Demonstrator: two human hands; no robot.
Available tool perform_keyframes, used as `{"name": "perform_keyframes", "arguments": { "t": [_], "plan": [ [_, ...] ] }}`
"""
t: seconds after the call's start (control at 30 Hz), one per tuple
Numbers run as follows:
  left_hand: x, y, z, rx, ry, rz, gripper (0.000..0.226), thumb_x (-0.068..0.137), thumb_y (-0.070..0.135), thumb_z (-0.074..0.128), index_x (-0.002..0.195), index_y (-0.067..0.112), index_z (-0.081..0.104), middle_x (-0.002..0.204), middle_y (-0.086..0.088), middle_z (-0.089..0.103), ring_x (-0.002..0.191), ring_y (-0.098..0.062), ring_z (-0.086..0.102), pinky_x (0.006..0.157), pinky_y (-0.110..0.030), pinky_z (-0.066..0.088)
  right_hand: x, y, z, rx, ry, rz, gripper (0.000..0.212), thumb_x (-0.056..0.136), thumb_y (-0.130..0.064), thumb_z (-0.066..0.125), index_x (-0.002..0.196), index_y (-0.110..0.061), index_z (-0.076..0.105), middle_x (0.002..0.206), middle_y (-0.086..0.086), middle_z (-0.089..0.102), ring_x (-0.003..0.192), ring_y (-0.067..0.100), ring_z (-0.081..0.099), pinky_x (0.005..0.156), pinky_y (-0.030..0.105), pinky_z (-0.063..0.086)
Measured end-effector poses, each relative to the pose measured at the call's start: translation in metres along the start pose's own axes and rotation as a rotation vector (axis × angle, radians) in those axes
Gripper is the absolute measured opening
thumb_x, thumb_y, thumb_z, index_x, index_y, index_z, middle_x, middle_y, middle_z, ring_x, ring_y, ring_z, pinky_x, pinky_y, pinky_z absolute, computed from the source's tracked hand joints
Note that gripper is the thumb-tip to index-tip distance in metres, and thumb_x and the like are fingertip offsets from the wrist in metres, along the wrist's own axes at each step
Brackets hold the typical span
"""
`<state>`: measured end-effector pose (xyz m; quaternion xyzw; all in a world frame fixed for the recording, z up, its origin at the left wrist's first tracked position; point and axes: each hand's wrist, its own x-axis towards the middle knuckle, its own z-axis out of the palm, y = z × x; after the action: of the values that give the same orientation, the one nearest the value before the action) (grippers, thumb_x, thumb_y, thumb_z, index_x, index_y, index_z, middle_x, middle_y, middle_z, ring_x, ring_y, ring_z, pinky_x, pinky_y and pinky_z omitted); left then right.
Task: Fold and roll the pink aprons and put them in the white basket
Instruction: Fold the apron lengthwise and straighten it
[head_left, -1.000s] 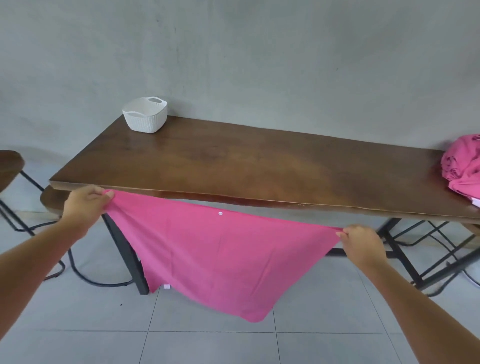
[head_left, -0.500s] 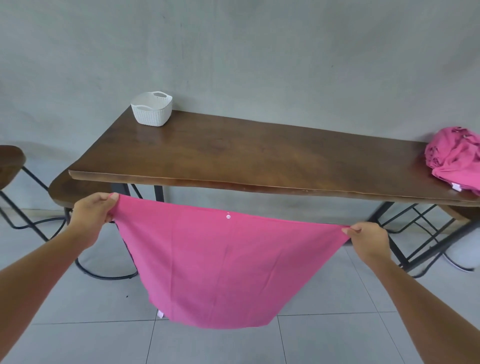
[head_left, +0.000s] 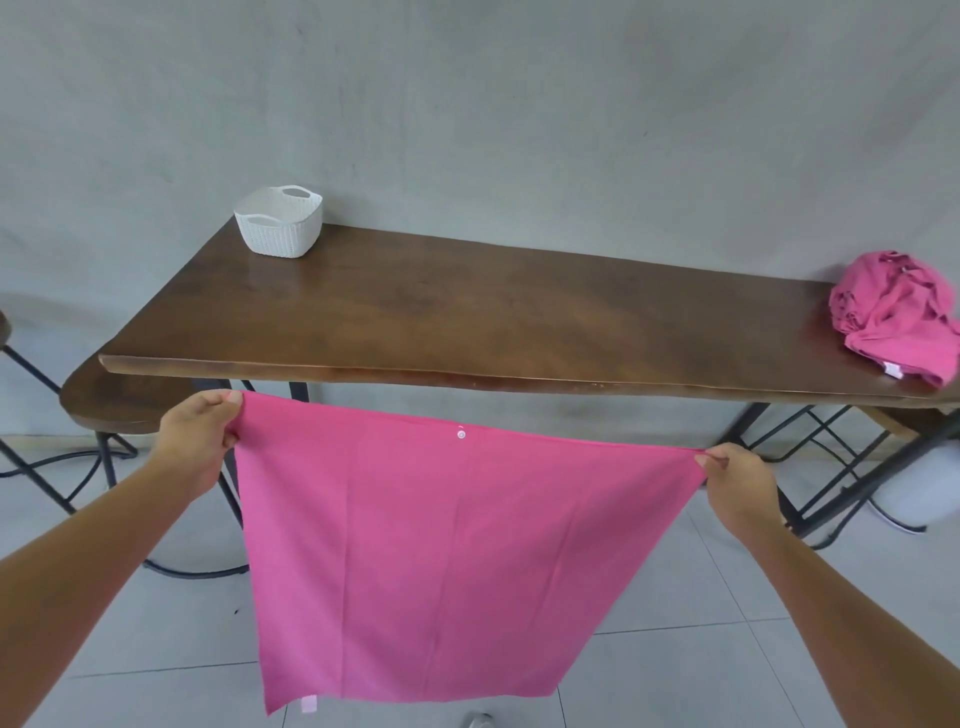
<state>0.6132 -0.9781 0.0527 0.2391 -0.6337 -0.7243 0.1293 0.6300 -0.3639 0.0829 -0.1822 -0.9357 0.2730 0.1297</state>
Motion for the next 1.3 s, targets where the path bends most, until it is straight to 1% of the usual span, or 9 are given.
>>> {"name": "perform_keyframes", "arguments": {
  "t": [0.2,0.43,0.57,0.67,0.8,0.97,1.1,1.17,1.3],
  "plan": [
    [0.029,0.001,0.044,0.047,0.083,0.035,0.021,0.102,0.009,0.059,0.084,0.02,0.061,0.079,-0.002,0.053,0.065,-0.012,0.046,0.053,-0.02,0.043,0.039,-0.006,0.008,0.132,0.04,0.025,0.005,0.094,-0.011,0.053,0.089,-0.01,0.054,0.075,0.009,0.064,0.073,0.027,0.058,0.061,0.036,0.039],
    [0.069,-0.006,0.096,0.087,0.164,0.021,0.018,0.1,0.011,0.063,0.117,0.007,0.067,0.092,-0.002,0.064,0.08,-0.014,0.058,0.072,-0.022,0.052,0.111,0.017,0.029,0.178,0.025,0.013,0.014,0.096,-0.013,0.058,0.11,-0.01,0.058,0.08,0.005,0.067,0.082,0.03,0.063,0.078,0.042,0.048],
    [0.079,-0.02,0.119,0.187,0.211,0.01,0.023,0.102,0.014,0.06,0.119,-0.001,0.065,0.108,-0.009,0.061,0.101,-0.024,0.057,0.094,-0.043,0.053,0.137,0.031,0.046,0.201,0.037,0.007,0.006,0.098,-0.012,0.058,0.094,-0.013,0.061,0.075,-0.001,0.06,0.078,0.028,0.057,0.07,0.034,0.034],
    [0.083,-0.025,0.133,0.272,0.252,0.022,0.024,0.103,0.017,0.057,0.114,-0.002,0.067,0.106,-0.009,0.062,0.098,-0.026,0.057,0.099,-0.049,0.051,0.161,0.04,0.059,0.233,0.015,0.011,0.01,0.099,-0.011,0.056,0.091,-0.009,0.062,0.072,-0.003,0.059,0.078,0.029,0.058,0.068,0.034,0.035],
    [0.081,-0.023,0.152,0.397,0.295,0.047,0.029,0.104,0.022,0.055,0.109,-0.004,0.068,0.097,-0.011,0.064,0.091,-0.028,0.058,0.094,-0.048,0.051,0.189,0.041,0.069,0.242,0.022,-0.016,0.016,0.103,-0.013,0.051,0.089,-0.006,0.057,0.072,-0.001,0.055,0.075,0.028,0.052,0.06,0.035,0.03],
    [0.085,-0.004,0.184,0.511,0.369,0.113,0.017,0.106,0.022,0.052,0.103,0.009,0.062,0.077,-0.006,0.057,0.067,-0.022,0.049,0.062,-0.033,0.04,0.229,0.029,0.08,0.264,0.053,-0.071,0.02,0.1,-0.017,0.047,0.082,-0.012,0.054,0.085,0.004,0.055,0.081,0.025,0.05,0.064,0.034,0.032],
    [0.108,0.001,0.197,0.585,0.427,0.123,0.026,0.104,0.028,0.055,0.113,0.005,0.064,0.103,-0.014,0.067,0.092,-0.034,0.062,0.085,-0.048,0.051,0.265,0.019,0.096,0.229,0.076,-0.128,0.033,0.089,-0.017,0.038,0.057,-0.011,0.044,0.059,0.006,0.044,0.06,0.027,0.042,0.051,0.029,0.027],
    [0.119,0.0,0.206,0.631,0.452,0.108,0.026,0.104,0.028,0.054,0.114,0.006,0.063,0.107,-0.013,0.066,0.097,-0.034,0.061,0.089,-0.049,0.05,0.281,0.012,0.105,0.188,0.104,-0.082,0.034,0.092,-0.022,0.037,0.063,-0.011,0.052,0.064,0.006,0.048,0.066,0.029,0.046,0.054,0.032,0.033],
    [0.147,-0.008,0.219,0.744,0.459,0.079,0.025,0.104,0.029,0.054,0.112,0.007,0.064,0.111,-0.015,0.067,0.107,-0.04,0.06,0.09,-0.048,0.046,0.303,0.0,0.125,0.06,0.119,0.073,0.024,0.103,-0.017,0.051,0.091,-0.006,0.068,0.098,0.015,0.064,0.099,0.039,0.057,0.088,0.05,0.045]
  ]
}}
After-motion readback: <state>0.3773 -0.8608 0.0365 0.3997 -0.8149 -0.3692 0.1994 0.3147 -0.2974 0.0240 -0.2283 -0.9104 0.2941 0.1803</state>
